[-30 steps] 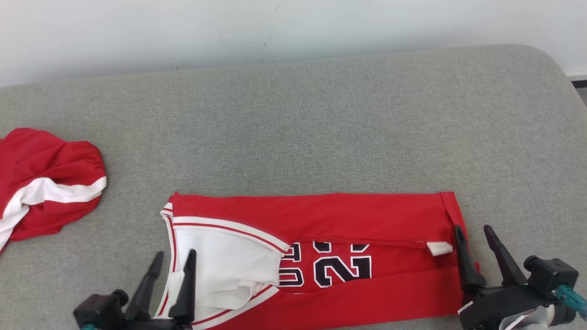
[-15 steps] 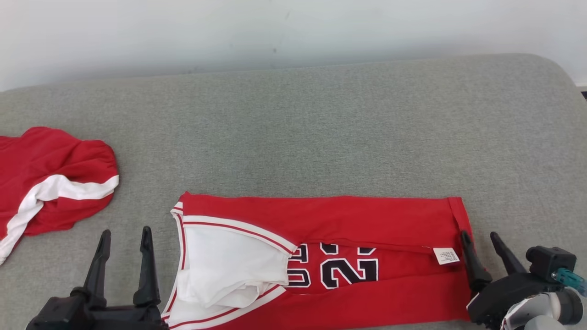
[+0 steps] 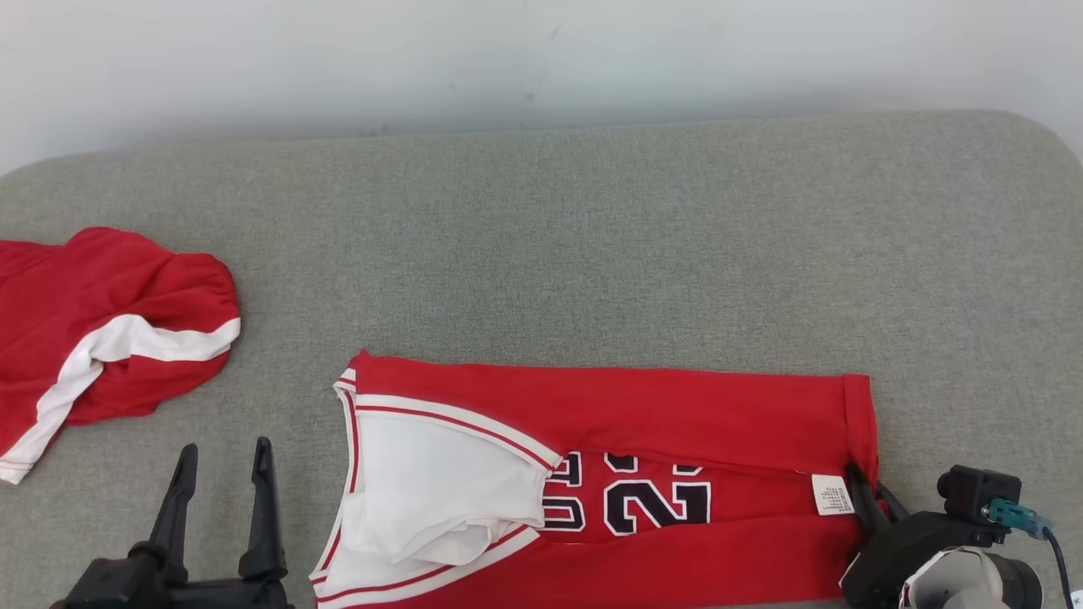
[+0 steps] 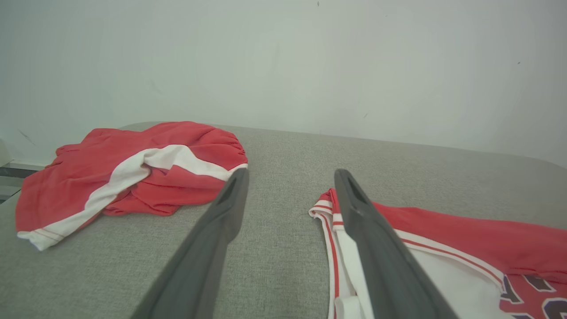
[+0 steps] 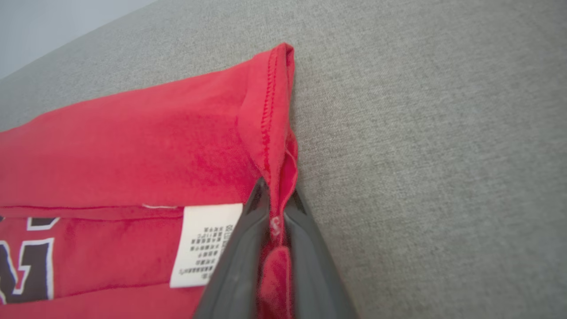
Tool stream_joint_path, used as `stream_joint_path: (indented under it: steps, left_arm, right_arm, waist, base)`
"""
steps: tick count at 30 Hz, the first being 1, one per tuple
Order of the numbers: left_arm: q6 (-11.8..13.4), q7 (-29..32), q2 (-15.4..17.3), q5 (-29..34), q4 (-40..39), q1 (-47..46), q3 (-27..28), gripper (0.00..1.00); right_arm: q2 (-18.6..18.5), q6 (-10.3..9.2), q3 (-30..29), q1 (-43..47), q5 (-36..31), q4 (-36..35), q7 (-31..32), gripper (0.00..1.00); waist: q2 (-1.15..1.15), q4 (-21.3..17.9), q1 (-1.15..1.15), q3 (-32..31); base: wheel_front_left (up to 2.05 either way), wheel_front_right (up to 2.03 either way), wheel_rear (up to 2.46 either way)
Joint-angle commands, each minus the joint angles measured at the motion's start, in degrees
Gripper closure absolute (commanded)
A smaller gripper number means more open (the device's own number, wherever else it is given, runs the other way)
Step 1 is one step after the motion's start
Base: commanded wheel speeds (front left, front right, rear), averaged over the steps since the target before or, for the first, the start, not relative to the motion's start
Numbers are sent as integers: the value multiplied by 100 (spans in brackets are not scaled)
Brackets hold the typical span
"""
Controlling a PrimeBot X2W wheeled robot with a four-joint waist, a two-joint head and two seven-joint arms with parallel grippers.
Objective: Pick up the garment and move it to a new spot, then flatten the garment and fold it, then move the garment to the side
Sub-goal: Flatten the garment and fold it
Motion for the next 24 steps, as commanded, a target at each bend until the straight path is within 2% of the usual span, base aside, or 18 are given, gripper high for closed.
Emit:
stream_joint_path:
  steps: [1, 6, 14, 16, 20, 24]
  left_arm:
    - [-2, -3, -11, 46, 14, 94, 32, 0]
    - [-53, -3, -23, 109, 60, 133, 79, 0]
    - [-85, -3, -32, 119, 82, 231, 125, 0]
    - [-81, -3, -32, 90, 85, 223, 105, 0]
    - [-52, -3, -33, 17, 122, 263, 60, 0]
    - [-22, -3, -33, -30, 160, 303, 28, 0]
  right_arm:
    - [47, 2, 65, 37, 71, 108, 26, 100]
    - [-350, -8, -33, -131, 279, 290, -203, 100]
    - [-1308, -7, -344, -316, 423, 527, -292, 100]
    - [-1453, -7, -388, -381, 434, 510, -261, 100]
    - [-1499, -7, -336, -428, 377, 357, -178, 100]
    - [-1284, -6, -131, -351, 334, -10, -118, 100]
  waist:
    - [0, -12, 0, -31]
    - [0, -61, 0, -166]
    - [0, -128, 0, -322]
    - [0, -141, 0, -343]
    - [0, -167, 0, -389]
    - [0, -196, 0, -424]
  base:
    - [0, 0, 0]
    - [0, 0, 0]
    - [0, 0, 0]
    - [0, 0, 0]
    - [0, 0, 0]
    - [0, 0, 0]
